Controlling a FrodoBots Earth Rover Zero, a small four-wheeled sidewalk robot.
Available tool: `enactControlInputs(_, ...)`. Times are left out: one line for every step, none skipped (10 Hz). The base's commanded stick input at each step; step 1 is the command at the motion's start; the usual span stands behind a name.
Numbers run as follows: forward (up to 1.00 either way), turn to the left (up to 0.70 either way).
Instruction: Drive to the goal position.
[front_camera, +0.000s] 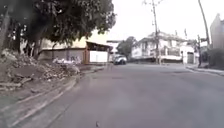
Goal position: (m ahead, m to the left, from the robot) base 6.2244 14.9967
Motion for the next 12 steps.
enactControlInputs(1.0,0.0)
enactControlInputs(1.0,0.0)
enactControlInputs(1.0,0.0)
enactControlInputs(1.0,0.0)
enactControlInputs(1.0,0.0)
enactControlInputs(1.0,0.0)
enactControlInputs(1.0,0.0)
enactControlInputs(1.0,0.0)
enactControlInputs(1.0,0.0)
enactControlInputs(1.0,0.0)
enactControlInputs(1.0,-0.08)
enactControlInputs(1.0,-0.29)
